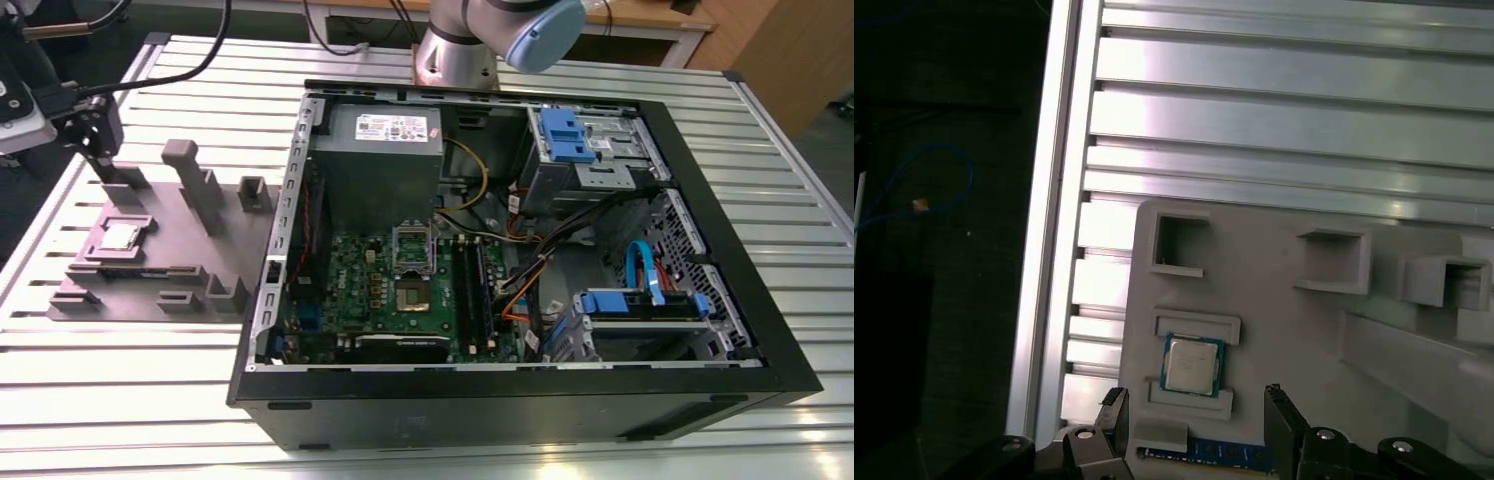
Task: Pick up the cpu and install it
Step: 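Pick up the cpu and move it towards the insertion slot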
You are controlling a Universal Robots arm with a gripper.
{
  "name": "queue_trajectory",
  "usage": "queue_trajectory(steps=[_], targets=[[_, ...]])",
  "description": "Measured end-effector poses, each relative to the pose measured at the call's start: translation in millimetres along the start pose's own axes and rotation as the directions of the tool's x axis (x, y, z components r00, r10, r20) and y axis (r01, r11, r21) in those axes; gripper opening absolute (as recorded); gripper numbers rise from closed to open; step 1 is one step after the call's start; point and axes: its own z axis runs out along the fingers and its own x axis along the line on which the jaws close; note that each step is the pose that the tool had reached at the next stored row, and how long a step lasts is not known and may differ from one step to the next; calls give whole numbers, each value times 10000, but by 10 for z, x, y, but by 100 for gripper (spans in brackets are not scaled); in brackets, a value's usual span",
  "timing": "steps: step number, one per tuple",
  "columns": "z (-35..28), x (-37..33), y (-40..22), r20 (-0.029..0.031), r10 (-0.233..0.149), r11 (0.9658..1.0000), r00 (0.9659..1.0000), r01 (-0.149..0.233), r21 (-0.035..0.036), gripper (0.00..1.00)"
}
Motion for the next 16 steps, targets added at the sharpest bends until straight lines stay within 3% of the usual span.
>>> queue_trajectory(steps=[16], targets=[[34, -2, -2, -4, -75, 10000, 10000, 75, 1, 65]])
